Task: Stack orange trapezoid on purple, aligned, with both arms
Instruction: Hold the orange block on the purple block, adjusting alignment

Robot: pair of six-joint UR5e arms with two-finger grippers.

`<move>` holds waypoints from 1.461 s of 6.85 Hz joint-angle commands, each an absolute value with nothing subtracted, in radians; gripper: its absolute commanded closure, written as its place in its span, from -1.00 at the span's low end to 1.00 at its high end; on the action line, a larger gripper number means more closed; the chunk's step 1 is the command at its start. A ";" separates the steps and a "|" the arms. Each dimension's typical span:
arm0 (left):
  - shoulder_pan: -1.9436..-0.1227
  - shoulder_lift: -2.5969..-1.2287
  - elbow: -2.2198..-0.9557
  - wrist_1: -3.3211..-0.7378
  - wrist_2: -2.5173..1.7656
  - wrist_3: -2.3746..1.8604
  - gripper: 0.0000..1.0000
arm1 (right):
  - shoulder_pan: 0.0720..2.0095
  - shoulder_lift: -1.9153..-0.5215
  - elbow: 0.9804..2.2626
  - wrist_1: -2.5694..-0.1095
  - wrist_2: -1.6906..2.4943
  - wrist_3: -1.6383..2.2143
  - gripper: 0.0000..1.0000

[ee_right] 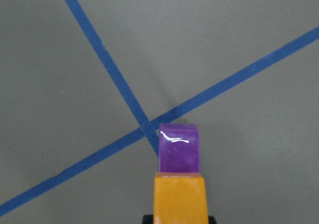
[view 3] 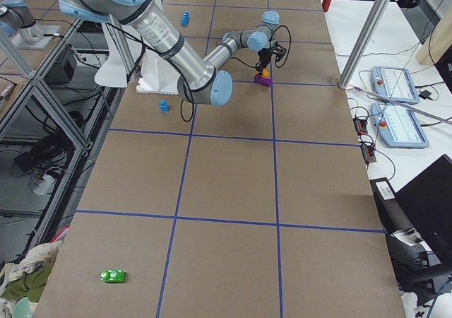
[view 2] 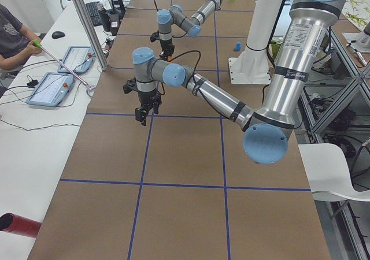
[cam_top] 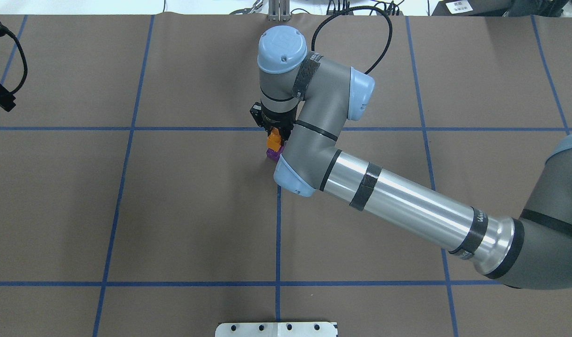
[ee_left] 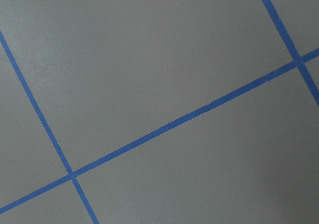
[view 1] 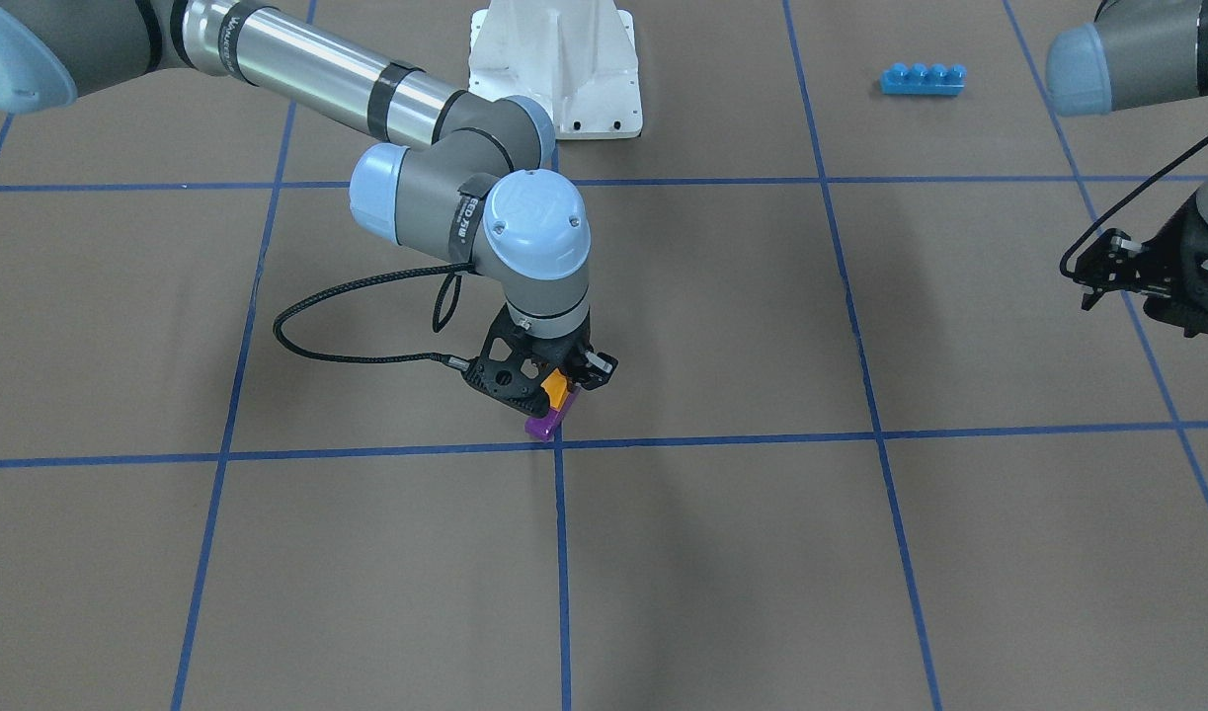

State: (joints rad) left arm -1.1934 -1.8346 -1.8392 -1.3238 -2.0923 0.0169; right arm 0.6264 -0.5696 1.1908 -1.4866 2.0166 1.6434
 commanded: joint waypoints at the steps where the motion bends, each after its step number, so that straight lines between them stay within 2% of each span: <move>1: -1.193 -1.835 -1.839 -1.324 -2.092 0.017 -1.00 | 0.626 -0.566 1.198 -1.486 2.023 1.649 1.00; 10: -1.193 -1.838 -1.835 -1.324 -2.092 0.017 -1.00 | 0.629 -0.569 1.195 -1.486 2.022 1.674 1.00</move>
